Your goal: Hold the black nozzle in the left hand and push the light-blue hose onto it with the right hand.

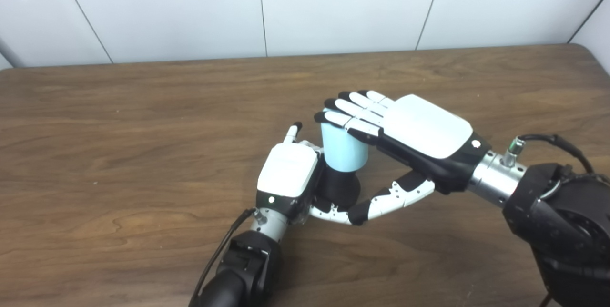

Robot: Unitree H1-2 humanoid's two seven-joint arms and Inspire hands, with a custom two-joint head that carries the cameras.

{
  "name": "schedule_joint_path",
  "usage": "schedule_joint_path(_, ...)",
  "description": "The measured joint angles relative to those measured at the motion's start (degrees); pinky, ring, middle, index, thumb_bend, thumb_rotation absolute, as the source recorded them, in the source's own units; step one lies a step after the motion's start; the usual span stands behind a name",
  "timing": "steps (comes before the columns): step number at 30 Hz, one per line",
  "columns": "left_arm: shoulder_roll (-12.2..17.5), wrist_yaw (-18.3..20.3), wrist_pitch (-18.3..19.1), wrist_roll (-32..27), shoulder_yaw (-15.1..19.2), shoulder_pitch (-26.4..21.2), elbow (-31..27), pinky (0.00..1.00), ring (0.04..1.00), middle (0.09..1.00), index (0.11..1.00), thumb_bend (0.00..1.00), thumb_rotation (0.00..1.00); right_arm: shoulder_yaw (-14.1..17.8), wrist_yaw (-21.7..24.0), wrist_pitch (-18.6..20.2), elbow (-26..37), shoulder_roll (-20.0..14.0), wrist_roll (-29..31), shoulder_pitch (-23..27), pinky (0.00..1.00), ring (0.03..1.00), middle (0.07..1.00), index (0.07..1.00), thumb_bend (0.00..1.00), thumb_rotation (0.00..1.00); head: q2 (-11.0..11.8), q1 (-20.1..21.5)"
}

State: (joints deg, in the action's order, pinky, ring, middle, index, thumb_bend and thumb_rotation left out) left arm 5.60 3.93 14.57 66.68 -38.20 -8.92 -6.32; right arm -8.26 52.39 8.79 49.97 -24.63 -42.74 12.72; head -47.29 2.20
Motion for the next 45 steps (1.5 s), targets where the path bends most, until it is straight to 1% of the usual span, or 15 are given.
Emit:
schedule_joint_path(5,0.0,0.3,0.0,0.0,0.1,0.0,-0.1,1.0,0.719,0.536,0.455,0.52,0.0,0.2,-2.1,0.0,0.0,0.0,0.7,-1.7,1.0,1.0,0.994,0.933,0.67,1.0,0.0,0.1)
schedule_joint_path(9,0.0,0.4,0.0,0.0,0.2,0.0,-0.1,1.0,0.71,0.535,0.455,0.52,0.0,0.8,-3.2,0.2,0.0,0.0,1.4,-2.7,1.0,1.0,1.0,0.93,0.65,1.0,0.1,0.0)
schedule_joint_path(13,0.0,0.4,-0.2,0.0,0.2,0.0,-0.1,1.0,0.707,0.528,0.462,0.52,0.0,2.0,-5.2,2.3,0.0,0.6,4.3,-4.4,1.0,1.0,1.0,0.932,0.64,1.0,0.1,0.0)
schedule_joint_path(17,0.0,0.4,-0.2,0.0,0.4,0.0,-0.1,1.0,0.707,0.526,0.465,0.52,0.0,2.5,-5.5,4.1,0.0,1.2,6.4,-6.2,1.0,1.0,1.0,0.937,0.64,1.0,0.1,-0.1)
schedule_joint_path(22,-0.1,0.4,-0.5,0.0,0.5,0.0,-0.1,1.0,0.707,0.525,0.464,0.52,0.0,3.1,-6.7,5.2,0.1,1.4,8.7,-7.1,1.0,1.0,1.0,0.938,0.62,1.0,-0.1,-0.3)
schedule_joint_path(33,-0.2,0.3,-0.6,0.0,0.6,0.1,0.0,1.0,0.702,0.529,0.462,0.52,0.0,3.4,-9.2,6.4,0.3,1.5,10.8,-9.0,0.99,1.0,0.996,0.933,0.6,0.99,-0.2,0.1)
schedule_joint_path(36,-0.2,0.2,-0.6,0.0,0.6,0.1,0.0,1.0,0.698,0.517,0.471,0.52,0.0,3.1,-9.4,6.4,0.4,1.5,10.5,-9.1,1.0,1.0,1.0,0.938,0.61,1.0,-0.1,0.1)
schedule_joint_path(40,-0.2,-0.4,-0.7,0.0,0.6,0.3,0.1,1.0,0.695,0.533,0.459,0.52,0.0,1.5,-9.2,6.1,1.7,1.3,7.4,-9.2,1.0,1.0,0.992,0.936,0.61,1.0,-0.3,0.2)
schedule_joint_path(45,-0.2,-0.9,-0.9,0.0,0.6,0.6,0.2,1.0,0.701,0.54,0.453,0.52,0.0,-0.6,-9.1,2.9,1.9,1.3,2.6,-9.4,1.0,1.0,0.992,0.938,0.62,0.99,-0.3,0.3)
